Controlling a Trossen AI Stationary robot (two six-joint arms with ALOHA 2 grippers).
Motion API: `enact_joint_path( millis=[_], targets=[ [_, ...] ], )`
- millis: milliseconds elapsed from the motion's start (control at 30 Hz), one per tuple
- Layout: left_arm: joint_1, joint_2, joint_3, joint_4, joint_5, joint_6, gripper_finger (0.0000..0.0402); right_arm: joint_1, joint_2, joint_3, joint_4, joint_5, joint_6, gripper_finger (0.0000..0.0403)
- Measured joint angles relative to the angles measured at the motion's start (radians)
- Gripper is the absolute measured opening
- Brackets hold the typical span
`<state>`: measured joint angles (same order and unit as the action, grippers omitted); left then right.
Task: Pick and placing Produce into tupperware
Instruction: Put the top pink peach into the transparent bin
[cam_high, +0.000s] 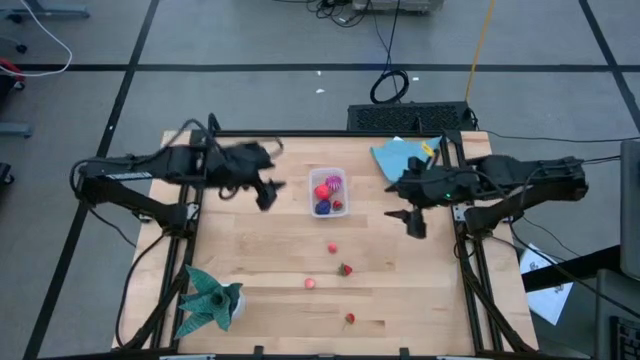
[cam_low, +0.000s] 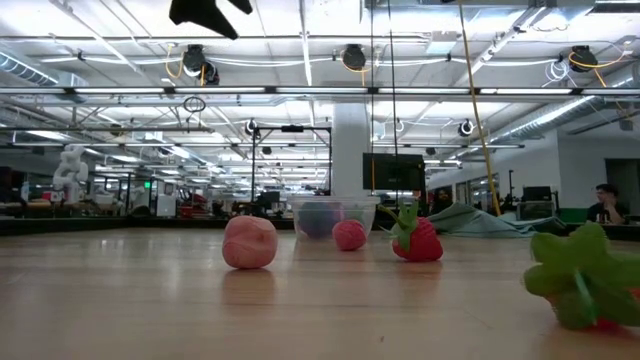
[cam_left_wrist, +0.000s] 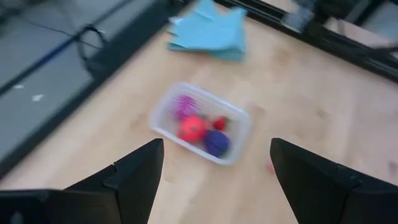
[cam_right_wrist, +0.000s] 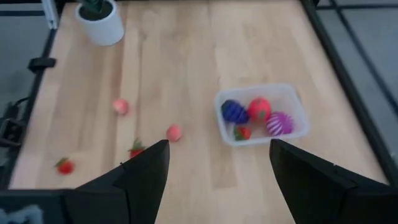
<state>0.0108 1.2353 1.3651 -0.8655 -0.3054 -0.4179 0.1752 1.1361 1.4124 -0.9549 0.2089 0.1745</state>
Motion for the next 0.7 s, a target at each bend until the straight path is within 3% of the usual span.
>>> enact_joint_path(
  millis=[167,300,700],
  targets=[
    [-0.162,0.12,0.0,0.088,-0.004,-0.016,0.0296,0.039,-0.024,0.0,-0.026,-0.001,0.052,0.027],
    [-0.232,0.238,0.0,0.207,-0.001,0.053,0.0296,0.05,-0.025,0.0,-0.023,-0.001,0.051,0.027],
    [-0.164,0.517,0.0,0.284,0.15,0.057,0.0296,0.049,-0.025,-0.001,-0.009,-0.001,-0.014,0.027]
  ],
)
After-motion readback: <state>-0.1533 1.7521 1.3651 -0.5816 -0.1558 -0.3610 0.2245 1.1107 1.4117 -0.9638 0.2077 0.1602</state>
